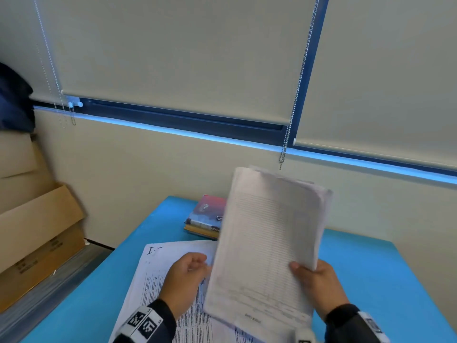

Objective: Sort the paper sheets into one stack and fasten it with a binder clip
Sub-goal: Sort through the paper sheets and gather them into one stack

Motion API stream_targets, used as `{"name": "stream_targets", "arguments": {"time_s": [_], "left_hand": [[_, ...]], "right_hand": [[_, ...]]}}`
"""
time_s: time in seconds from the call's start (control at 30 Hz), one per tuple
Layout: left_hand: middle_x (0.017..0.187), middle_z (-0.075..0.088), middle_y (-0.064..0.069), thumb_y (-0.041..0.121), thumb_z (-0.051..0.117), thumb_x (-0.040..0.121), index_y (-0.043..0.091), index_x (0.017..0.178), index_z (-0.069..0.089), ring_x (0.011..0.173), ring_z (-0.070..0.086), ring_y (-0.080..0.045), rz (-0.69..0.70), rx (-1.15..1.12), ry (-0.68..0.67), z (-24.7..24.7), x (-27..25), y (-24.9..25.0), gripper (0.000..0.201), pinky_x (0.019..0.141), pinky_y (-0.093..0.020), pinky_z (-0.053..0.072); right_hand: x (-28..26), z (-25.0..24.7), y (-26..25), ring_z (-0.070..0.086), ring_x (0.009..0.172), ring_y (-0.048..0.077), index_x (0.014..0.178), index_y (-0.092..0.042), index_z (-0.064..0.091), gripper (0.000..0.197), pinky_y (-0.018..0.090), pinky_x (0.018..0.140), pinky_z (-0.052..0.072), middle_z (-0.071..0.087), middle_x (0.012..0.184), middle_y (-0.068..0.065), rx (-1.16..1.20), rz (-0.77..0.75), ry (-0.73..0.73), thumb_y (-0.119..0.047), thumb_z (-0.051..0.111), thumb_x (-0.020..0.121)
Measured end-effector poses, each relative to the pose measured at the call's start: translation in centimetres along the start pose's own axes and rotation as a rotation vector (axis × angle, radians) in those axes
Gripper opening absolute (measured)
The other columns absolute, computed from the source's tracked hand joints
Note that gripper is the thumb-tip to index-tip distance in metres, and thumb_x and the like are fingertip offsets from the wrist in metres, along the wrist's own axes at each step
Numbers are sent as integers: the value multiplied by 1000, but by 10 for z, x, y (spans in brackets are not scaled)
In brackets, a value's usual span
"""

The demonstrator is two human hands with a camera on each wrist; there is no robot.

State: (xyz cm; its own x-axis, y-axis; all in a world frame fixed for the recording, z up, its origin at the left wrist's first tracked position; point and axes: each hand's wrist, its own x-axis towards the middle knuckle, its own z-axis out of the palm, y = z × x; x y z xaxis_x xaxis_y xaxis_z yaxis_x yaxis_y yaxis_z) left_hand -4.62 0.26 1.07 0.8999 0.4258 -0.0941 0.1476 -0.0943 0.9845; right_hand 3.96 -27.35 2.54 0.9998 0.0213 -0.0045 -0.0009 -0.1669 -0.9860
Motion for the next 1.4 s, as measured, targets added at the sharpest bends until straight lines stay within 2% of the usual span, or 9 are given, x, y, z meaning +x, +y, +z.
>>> {"name": "stream_targets", "arguments": {"time_s": [0.07, 0.2, 0.3, 0.43, 0.6, 0.73, 0.93, 1.2, 1.4], "left_hand": [[98, 69, 1, 21, 68, 87, 20, 97, 66, 92, 65, -15, -86, 242, -112, -5, 1, -13, 11, 72, -24, 46], [106, 61, 7, 40, 64, 86, 25, 100, 59, 85, 60, -5, -141, 624, -326, -7, -4, -27, 21, 69, -17, 47], [113, 56, 9, 43, 63, 86, 29, 106, 54, 97, 58, -6, -122, 742, -347, -5, -1, -24, 26, 78, -18, 47], [122, 55, 7, 37, 67, 85, 26, 120, 56, 105, 58, -10, -124, 833, -351, -3, 20, -15, 38, 91, -24, 50], [149, 43, 1, 36, 68, 84, 23, 147, 35, 128, 50, -18, -59, 1088, -242, -12, 77, -3, 73, 106, -34, 43], [150, 42, -1, 52, 70, 76, 20, 150, 28, 135, 43, -23, -93, 1332, -263, -19, 105, -12, 91, 110, -41, 39], [133, 55, 1, 61, 76, 66, 24, 127, 48, 128, 45, -24, -138, 1406, -253, -20, 115, -18, 77, 102, -40, 42], [129, 53, -4, 32, 67, 82, 21, 113, 61, 126, 45, -28, -29, 1467, -307, -11, 119, -10, 34, 99, -40, 40], [115, 59, 0, 32, 72, 73, 23, 103, 62, 107, 60, -23, -49, 1435, -381, -5, 126, -8, 33, 89, -34, 50]], "right_hand": [[12, -17, 11, 69, 77, 36, 85, 5, 69, 6, 50, 79, 55, 75, 80, 19, 95, 116, 84, -1, 67, 84], [26, -49, 45, 66, 81, 36, 93, 10, 62, 10, 50, 84, 52, 73, 66, 15, 220, 380, 229, 6, 62, 84], [28, -64, 61, 64, 85, 36, 103, 17, 59, 28, 48, 80, 52, 70, 85, 25, 109, 492, 277, 4, 69, 80], [31, -77, 70, 53, 85, 32, 98, 12, 55, 28, 39, 71, 41, 57, 103, 22, -131, 542, 292, -3, 73, 82], [36, -75, 74, 56, 91, 34, 94, 12, 57, 30, 42, 86, 44, 59, 103, 22, -215, 600, 253, -7, 76, 80], [42, -80, 79, 58, 88, 35, 103, 14, 58, 36, 41, 84, 44, 61, 103, 22, -191, 625, 239, -8, 75, 81], [41, -79, 81, 59, 78, 32, 98, 15, 58, 26, 40, 79, 43, 64, 93, 20, -114, 615, 229, -2, 71, 84], [39, -76, 82, 66, 88, 40, 104, 11, 61, 31, 53, 94, 50, 68, 102, 23, -56, 642, 230, -5, 74, 81], [43, -79, 84, 62, 83, 34, 102, 9, 60, 27, 43, 85, 47, 64, 87, 14, -102, 623, 203, -7, 72, 84]]}}
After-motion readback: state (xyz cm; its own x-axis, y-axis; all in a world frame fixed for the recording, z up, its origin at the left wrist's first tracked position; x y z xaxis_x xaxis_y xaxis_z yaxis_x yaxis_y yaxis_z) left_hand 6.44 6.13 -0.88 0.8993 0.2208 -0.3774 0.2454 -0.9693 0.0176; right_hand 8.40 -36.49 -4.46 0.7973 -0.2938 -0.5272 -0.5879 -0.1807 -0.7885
